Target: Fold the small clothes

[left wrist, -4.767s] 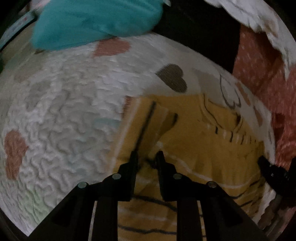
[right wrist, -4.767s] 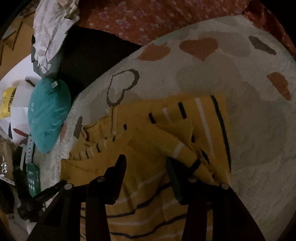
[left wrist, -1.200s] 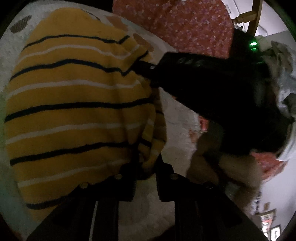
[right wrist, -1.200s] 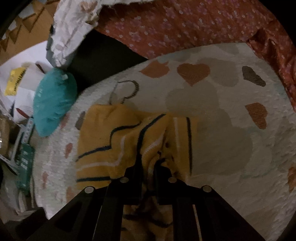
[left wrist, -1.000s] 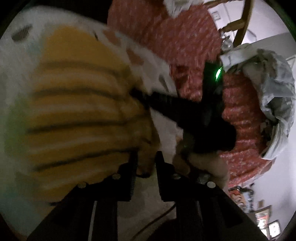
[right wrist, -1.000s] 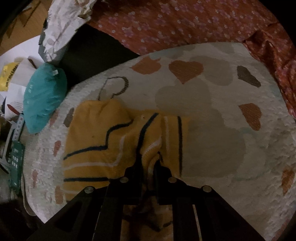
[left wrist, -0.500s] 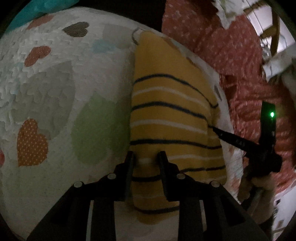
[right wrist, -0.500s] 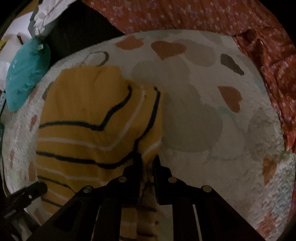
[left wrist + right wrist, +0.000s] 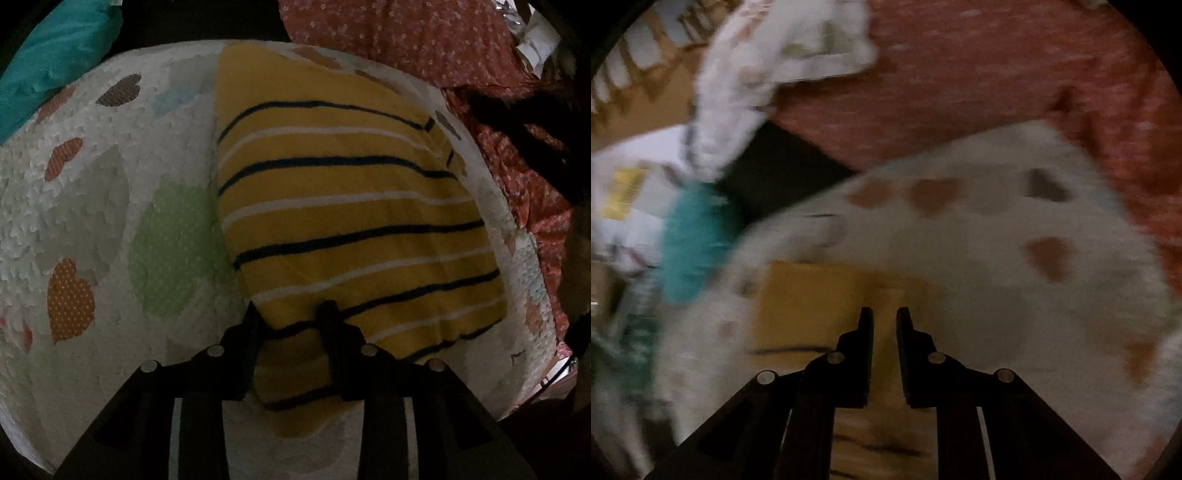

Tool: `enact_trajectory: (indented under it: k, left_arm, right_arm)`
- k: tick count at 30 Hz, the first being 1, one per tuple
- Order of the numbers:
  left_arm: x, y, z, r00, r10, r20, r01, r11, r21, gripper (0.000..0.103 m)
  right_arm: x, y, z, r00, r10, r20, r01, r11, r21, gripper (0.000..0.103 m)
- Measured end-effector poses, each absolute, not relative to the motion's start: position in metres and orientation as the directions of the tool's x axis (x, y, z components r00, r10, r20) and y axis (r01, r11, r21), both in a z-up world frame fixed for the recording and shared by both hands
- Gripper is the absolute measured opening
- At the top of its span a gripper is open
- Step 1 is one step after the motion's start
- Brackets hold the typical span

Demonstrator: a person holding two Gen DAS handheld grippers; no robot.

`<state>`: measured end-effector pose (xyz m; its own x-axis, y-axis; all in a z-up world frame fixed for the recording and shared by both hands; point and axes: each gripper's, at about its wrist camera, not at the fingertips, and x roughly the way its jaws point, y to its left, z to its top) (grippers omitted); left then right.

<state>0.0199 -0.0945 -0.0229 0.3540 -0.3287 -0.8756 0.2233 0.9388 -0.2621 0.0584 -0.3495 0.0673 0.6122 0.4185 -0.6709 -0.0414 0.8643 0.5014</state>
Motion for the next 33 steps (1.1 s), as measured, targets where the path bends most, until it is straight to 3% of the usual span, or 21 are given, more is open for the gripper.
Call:
enact_trajectory:
  k: [4,9,13,18,23,26,29,33]
  left_arm:
    - [0.019,-0.093,-0.023,0.351,-0.334,-0.875,0.22,0.938,-0.269,0.034]
    - [0.023,-0.094,-0.023,0.334,-0.325,-0.885,0.207,0.941,-0.268,0.041]
    - [0.025,-0.082,-0.017,0.316,-0.37,-0.874,0.169,0.928,-0.332,0.041]
    - [0.017,-0.059,-0.003,0.326,-0.457,-0.827,0.11,0.888,-0.447,0.04]
    - [0.008,-0.07,-0.009,0.305,-0.412,-0.859,0.149,0.911,-0.384,0.04]
    - [-0.004,-0.092,-0.012,0.329,-0.299,-0.896,0.23,0.945,-0.231,0.04]
    - [-0.012,-0.102,-0.01,0.355,-0.242,-0.903,0.27,0.951,-0.149,0.041]
    - [-0.009,-0.096,-0.015,0.323,-0.249,-0.913,0.243,0.954,-0.174,0.046]
  right_arm:
    - [0.094,-0.319,0.036,0.512,0.526,-0.679,-0.043,0.805,0.592,0.013]
    - [0.105,-0.343,-0.003,0.506,0.323,-0.799,0.175,0.869,0.462,0.013]
    - [0.092,-0.36,0.014,0.546,0.264,-0.795,0.205,0.878,0.432,0.014]
    - [0.055,-0.351,0.047,0.595,0.267,-0.758,0.113,0.906,0.408,0.014]
    - [0.024,-0.319,0.04,0.511,0.263,-0.818,0.039,0.944,0.328,0.014]
    - [0.001,-0.314,0.024,0.466,0.191,-0.864,0.02,0.974,0.226,0.015]
    - [-0.031,-0.321,0.002,0.388,0.142,-0.911,0.05,0.983,0.174,0.022]
    - [-0.06,-0.338,-0.013,0.367,0.161,-0.916,0.101,0.972,0.212,0.04]
